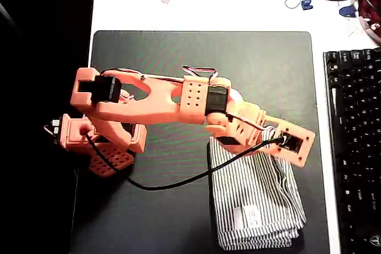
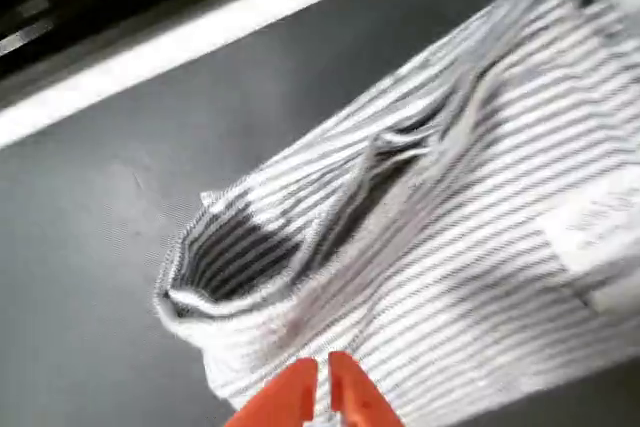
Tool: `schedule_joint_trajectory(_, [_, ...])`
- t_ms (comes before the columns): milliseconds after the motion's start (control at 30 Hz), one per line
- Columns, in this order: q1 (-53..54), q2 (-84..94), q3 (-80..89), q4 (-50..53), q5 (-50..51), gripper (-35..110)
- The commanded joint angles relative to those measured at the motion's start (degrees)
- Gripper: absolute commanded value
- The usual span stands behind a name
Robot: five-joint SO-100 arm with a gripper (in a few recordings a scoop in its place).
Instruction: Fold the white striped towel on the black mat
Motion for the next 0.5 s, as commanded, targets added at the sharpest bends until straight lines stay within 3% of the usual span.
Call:
schedule_joint_trajectory(0, [-1.93,-2.99,0.0,-4.04,-1.49,0])
schedule_joint_trajectory(467, [-3.69,-13.71,9.4,-27.07,-10.37,0])
